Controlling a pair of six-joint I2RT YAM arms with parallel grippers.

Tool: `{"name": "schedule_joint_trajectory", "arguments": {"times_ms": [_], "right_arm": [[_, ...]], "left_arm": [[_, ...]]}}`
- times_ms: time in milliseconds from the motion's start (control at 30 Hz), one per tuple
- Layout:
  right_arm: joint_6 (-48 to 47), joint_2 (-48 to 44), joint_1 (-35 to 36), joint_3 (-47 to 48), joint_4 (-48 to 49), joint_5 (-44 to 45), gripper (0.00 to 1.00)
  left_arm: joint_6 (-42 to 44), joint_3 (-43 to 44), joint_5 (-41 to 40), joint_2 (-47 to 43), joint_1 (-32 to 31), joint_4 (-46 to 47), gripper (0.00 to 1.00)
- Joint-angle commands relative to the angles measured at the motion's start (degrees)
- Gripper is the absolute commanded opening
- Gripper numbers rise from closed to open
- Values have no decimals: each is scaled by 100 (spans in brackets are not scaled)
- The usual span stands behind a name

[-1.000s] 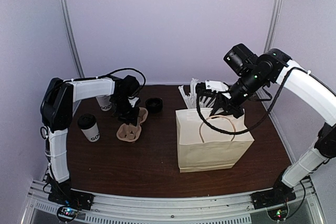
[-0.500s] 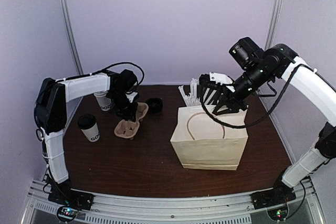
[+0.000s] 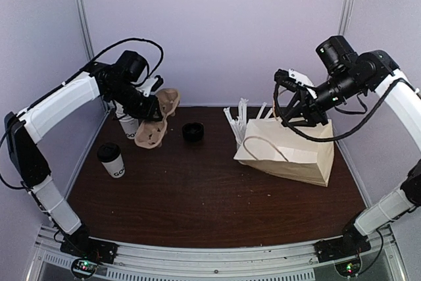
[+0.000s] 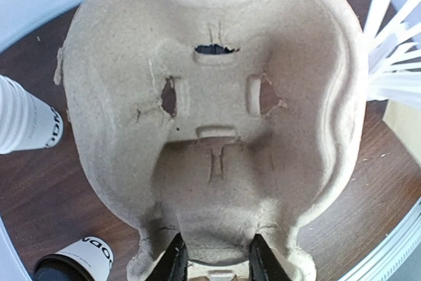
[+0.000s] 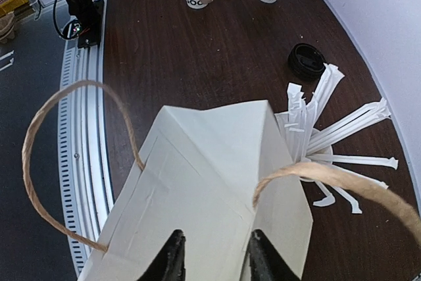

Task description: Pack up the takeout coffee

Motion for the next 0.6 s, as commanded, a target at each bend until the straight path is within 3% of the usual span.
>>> {"name": "schedule_joint_trajectory", "arguments": {"times_ms": [0,333,567], "right_arm": [[65,196,-7,-149,-58,-440,25],[314,126,104,-137,10,-852,4],[684,452,496,0,168,-1807,0]], "left_arm": [[224,230,136,-377,15,17,21],[350,240,292,-1019,14,78,21],[648,482,861,-1486,14,133,21]]}}
